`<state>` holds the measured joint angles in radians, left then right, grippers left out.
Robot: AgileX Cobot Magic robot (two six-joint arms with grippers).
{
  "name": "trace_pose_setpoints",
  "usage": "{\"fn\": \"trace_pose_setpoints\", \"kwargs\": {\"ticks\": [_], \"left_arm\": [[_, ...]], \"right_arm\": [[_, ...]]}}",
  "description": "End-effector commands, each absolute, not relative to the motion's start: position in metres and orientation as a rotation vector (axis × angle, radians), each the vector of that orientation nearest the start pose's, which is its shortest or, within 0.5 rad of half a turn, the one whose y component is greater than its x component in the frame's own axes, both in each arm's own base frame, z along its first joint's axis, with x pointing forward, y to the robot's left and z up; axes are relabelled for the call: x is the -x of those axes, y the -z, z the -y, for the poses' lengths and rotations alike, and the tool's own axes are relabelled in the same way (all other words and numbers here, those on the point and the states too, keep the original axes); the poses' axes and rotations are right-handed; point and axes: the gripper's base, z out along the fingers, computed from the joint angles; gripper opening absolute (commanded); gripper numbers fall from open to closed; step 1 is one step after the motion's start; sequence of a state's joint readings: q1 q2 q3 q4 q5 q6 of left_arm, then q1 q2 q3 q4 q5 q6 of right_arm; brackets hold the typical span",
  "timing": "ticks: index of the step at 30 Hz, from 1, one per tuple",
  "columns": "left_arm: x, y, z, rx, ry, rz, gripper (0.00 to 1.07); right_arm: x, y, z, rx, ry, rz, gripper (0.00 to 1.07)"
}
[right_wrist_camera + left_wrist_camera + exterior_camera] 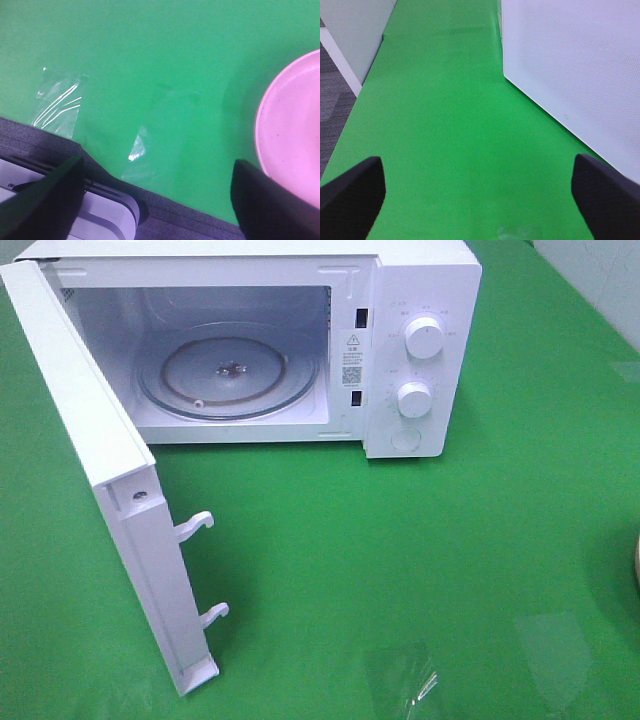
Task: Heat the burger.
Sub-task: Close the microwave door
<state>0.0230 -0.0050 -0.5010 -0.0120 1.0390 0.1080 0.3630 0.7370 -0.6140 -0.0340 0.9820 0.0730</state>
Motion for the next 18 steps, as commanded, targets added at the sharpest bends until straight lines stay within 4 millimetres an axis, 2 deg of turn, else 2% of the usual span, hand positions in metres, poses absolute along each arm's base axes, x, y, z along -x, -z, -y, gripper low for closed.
{"fn": "trace_pose_setpoints", "kwargs": {"ticks": [1, 3, 6, 7, 8, 9, 12, 13, 18], "left_arm": [[0.007, -0.278, 0.001, -0.084, -0.067, -1.998, 0.93], [0.007, -0.278, 0.001, -0.084, -0.067, -1.998, 0.93], [0.007, -0.278, 0.001, -0.084, -0.067, -1.998, 0.93], [0.007, -0.278, 0.001, -0.084, -0.067, -1.998, 0.93], [0.007, -0.278, 0.001, -0.084, -0.067, -1.998, 0.93], [0.007, -0.278, 0.001, -0.084, -0.067, -1.998, 0.93], [0.007, -0.278, 0.001, -0.084, -0.067, -1.998, 0.93], [0.007, -0.278, 0.001, -0.084, -0.067, -1.998, 0.93], [0.007, -0.278, 0.001, -0.084, -0.067, -1.998, 0.93]], "right_arm": [[-0.096, -0.283, -0.033, 0.401, -0.114, -2.528, 0.76], [-0.073, -0.286, -0.024, 0.375, -0.129, -2.414, 0.76], [-0.067, -0.286, -0.021, 0.355, -0.131, -2.388, 0.76], [-0.057, -0.284, -0.014, 0.300, -0.122, -2.343, 0.76], [-0.057, -0.284, -0.014, 0.300, -0.122, -2.343, 0.76], [-0.044, -0.281, -0.007, 0.204, -0.097, -2.284, 0.76], [-0.036, -0.281, -0.004, 0.145, -0.085, -2.235, 0.76], [-0.027, -0.283, -0.001, 0.089, -0.072, -2.170, 0.76], [-0.015, -0.285, 0.001, 0.024, -0.060, -2.091, 0.76]]}}
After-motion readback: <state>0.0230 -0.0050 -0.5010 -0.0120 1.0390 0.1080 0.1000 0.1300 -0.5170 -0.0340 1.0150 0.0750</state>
